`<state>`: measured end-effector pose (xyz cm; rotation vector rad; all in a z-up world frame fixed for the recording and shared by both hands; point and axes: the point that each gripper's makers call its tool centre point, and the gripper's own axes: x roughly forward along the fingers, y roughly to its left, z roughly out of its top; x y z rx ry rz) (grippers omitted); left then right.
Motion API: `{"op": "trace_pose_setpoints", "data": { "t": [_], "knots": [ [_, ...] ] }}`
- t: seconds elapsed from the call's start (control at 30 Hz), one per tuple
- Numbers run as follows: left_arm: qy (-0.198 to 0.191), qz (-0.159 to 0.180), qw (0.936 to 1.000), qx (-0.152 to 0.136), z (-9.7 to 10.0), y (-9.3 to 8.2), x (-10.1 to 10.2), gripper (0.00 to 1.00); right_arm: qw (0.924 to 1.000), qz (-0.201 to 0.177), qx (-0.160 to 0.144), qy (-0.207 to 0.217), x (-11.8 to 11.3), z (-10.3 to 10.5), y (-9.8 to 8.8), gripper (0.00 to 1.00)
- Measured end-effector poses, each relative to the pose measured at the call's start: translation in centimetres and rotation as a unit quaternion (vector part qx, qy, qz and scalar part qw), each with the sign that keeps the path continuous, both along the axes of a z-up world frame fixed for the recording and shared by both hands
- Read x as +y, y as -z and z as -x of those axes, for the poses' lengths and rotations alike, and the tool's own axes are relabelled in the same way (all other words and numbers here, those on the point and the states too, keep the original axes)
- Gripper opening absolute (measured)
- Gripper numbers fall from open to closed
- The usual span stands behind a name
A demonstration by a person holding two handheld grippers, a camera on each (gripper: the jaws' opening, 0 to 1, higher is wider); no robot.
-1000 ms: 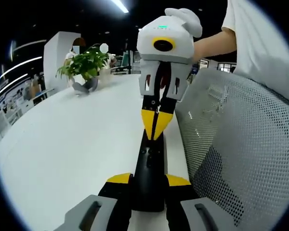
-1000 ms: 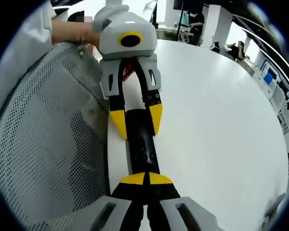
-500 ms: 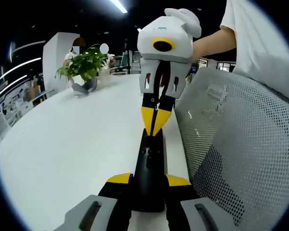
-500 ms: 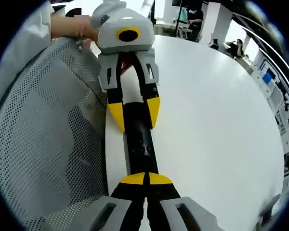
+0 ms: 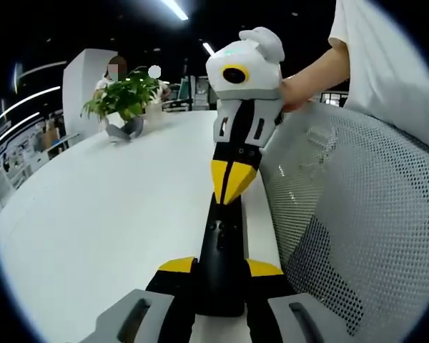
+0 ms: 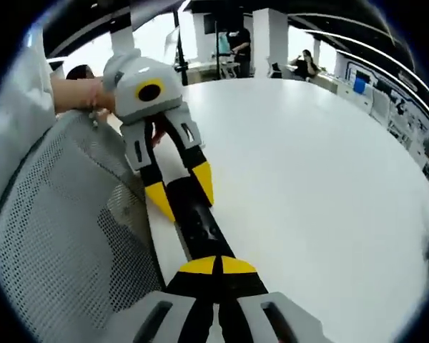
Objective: Press the specified remote control buttons in sequence, fully releasing each button before pressing the next.
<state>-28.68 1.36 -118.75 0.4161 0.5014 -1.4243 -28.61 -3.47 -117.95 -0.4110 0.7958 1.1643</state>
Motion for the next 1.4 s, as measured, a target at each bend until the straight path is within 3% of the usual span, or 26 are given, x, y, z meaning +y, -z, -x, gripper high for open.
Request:
{"op": "trace_pose_setpoints", "data": {
  "t": [0.13,0.2,0.3,0.33,0.5,0.6,0.73,0.83,1.4],
  "knots": [
    [0.0,0.0,1.0,0.0,0.0,0.0,0.0,0.25,0.9992,0.015,-0.012,-0.034,0.6,0.3,0.0,0.0],
    [0.001,0.0,1.0,0.0,0.0,0.0,0.0,0.25,0.9969,0.041,-0.025,-0.063,0.6,0.2,0.1,0.0],
    [0.0,0.0,1.0,0.001,0.0,0.0,0.0,0.25,0.9856,0.092,-0.051,-0.132,0.8,0.5,0.3,0.0],
    [0.0,-0.001,1.0,0.001,0.0,0.0,0.0,0.25,0.9841,0.103,-0.048,-0.136,0.8,0.5,0.3,0.0],
    [0.001,-0.002,1.0,0.001,0.0,0.0,0.0,0.25,0.9839,0.127,-0.028,-0.123,1.1,0.2,0.4,0.0],
    [0.0,-0.003,1.0,0.001,0.0,0.0,0.0,0.25,0.9905,0.112,-0.017,-0.078,1.0,0.1,0.4,0.0],
    [0.0,-0.003,1.0,0.0,0.0,0.0,0.0,0.25,0.9942,0.084,-0.025,-0.063,1.0,0.1,0.2,0.0],
    [-0.001,-0.003,1.0,0.0,0.0,0.0,0.1,0.25,0.9968,0.067,-0.003,-0.044,0.9,0.0,0.1,0.0],
    [-0.001,-0.001,1.0,0.0,0.0,0.0,0.1,0.25,0.9913,0.091,-0.017,-0.094,2.1,0.2,0.2,0.0]
  ]
}}
